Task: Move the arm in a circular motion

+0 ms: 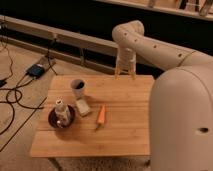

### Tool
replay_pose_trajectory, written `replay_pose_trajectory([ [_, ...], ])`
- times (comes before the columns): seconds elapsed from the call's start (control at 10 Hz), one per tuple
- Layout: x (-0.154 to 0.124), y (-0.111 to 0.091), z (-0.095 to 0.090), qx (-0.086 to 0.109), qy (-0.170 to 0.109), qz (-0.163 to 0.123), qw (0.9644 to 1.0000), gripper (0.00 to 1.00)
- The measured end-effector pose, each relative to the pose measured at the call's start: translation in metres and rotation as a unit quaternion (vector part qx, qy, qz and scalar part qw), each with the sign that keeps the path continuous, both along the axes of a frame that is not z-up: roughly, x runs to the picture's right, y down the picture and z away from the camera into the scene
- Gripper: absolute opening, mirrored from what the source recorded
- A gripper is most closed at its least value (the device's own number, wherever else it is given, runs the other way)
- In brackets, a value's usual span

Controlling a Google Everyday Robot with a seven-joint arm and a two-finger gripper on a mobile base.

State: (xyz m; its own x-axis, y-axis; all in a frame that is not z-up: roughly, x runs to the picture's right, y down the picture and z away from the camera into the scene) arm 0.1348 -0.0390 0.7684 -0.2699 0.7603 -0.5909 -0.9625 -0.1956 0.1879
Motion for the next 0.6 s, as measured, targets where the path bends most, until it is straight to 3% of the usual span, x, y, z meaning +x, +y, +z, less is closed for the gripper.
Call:
replay_pose_trajectory([
  [0.3,0.029,0.049,-0.022,-0.012,0.021,0.046,0.9986,0.65],
  [0.6,0.015,0.101,-0.05,-0.023,0.005,0.044,0.9988,0.65],
])
